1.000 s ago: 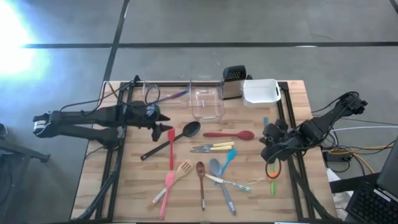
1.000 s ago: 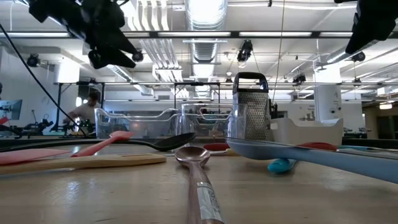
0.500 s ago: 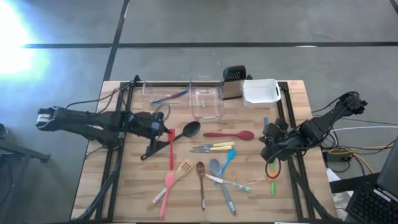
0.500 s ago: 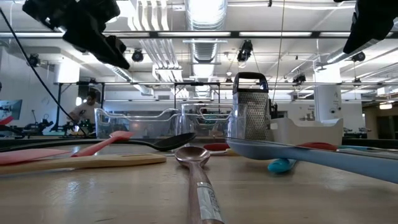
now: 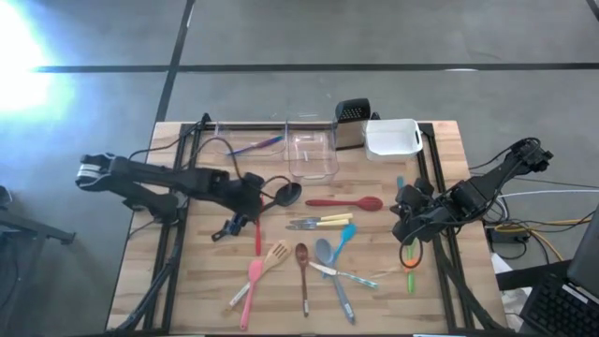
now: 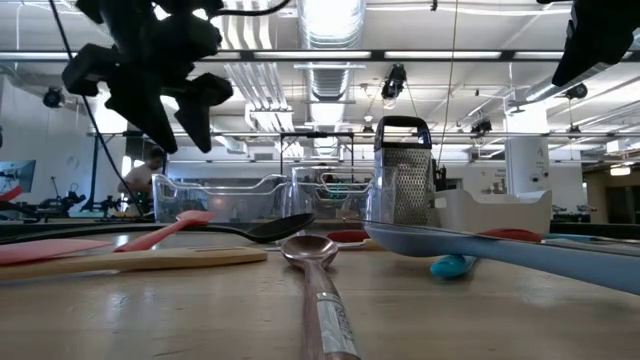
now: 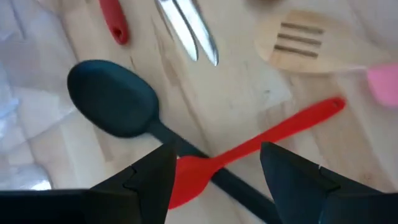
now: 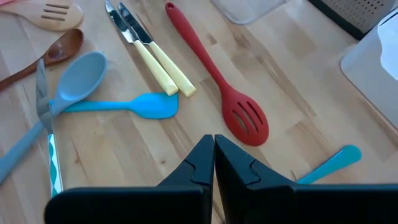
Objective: Pick & Place Kitchen Items
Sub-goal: Put the red spatula into the white bin
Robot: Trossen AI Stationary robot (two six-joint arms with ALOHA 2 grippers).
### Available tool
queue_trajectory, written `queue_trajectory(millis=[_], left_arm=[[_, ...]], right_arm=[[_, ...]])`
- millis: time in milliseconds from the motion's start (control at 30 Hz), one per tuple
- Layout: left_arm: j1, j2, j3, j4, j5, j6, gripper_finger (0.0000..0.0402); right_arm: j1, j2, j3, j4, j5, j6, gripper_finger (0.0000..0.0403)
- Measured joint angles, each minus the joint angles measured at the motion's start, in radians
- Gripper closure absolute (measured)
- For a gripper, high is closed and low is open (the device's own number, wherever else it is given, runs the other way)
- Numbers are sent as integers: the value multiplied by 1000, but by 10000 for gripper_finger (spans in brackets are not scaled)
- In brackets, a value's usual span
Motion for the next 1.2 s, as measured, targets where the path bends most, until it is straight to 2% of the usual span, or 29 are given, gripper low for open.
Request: queue_trajectory(millis=[233, 400, 1200], left_arm=[[-46, 128, 78, -46, -3, 116, 165], [-81, 203, 105, -91, -63, 166, 165], [-101, 396, 109, -92, -71, 248, 165]], right_arm=[[0, 0, 0, -5, 22, 1, 394], [0, -2, 0, -22, 24, 1, 394], [0, -37, -1, -23, 72, -20, 394]])
